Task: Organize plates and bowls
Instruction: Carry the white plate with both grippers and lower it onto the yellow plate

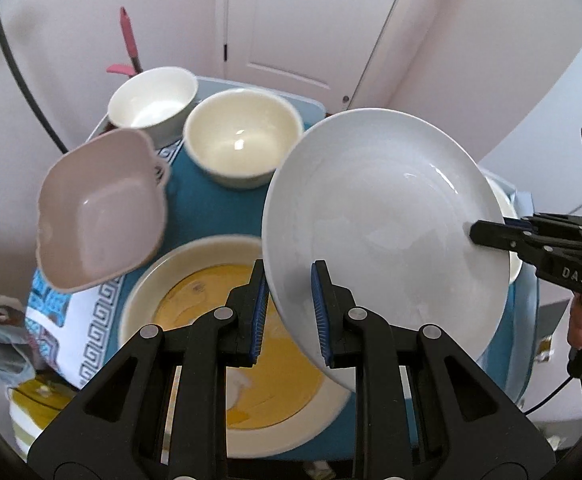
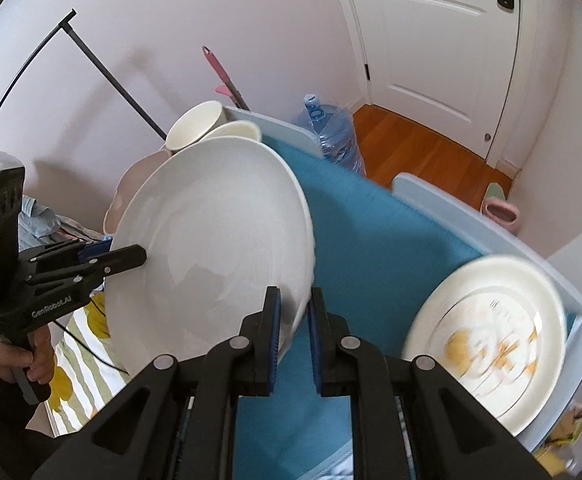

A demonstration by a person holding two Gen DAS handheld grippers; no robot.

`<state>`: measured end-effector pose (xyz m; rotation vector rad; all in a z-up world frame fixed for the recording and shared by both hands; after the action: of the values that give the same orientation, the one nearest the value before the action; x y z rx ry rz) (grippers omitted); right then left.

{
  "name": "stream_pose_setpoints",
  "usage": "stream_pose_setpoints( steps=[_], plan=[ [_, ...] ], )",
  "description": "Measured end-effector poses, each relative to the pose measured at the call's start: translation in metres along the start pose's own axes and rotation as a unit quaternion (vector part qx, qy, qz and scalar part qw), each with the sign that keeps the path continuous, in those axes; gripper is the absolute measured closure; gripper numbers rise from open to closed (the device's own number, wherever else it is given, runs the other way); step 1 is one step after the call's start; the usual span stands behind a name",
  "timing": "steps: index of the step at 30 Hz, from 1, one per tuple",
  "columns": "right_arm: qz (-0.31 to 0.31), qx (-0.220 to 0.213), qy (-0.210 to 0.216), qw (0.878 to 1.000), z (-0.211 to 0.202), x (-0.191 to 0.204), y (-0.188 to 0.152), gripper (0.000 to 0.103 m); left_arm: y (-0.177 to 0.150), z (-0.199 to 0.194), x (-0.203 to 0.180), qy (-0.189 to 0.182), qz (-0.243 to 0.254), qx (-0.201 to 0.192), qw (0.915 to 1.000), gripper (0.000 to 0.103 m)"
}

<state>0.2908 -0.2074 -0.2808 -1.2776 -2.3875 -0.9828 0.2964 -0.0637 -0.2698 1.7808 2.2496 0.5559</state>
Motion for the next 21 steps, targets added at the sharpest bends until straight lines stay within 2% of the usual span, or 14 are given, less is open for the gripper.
stream_pose_setpoints(
  steps=[9,13,21],
  plan=[
    [0.110,-0.033,-0.017,0.993,0.037,0.040,-0.051,0.090,-0.043,0.023,0.041,-0.025,0.069,0.041,0.9965,0.084],
    [0.141,-0.037,-0.045,0.988,0.058,0.049,-0.067,0.090,-0.053,0.045,0.054,-0.041,0.107,0.052,0.9921,0.084],
    [0.186,-0.061,-0.081,0.977,0.079,0.063,-0.067,0.091,-0.068,0.069,0.059,-0.056,0.164,0.070,0.9824,0.084]
  ],
)
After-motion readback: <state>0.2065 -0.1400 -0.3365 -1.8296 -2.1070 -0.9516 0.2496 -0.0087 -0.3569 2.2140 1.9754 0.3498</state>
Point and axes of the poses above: each gripper's, at about its wrist camera, not at the fingertips, and z roughly the way its jaws point, x to its left, y to its top, the point moved 7 cm from there along z, roughly the way its jaws point, and after that the axes turned 14 degrees about y, right-handed, at the moved point
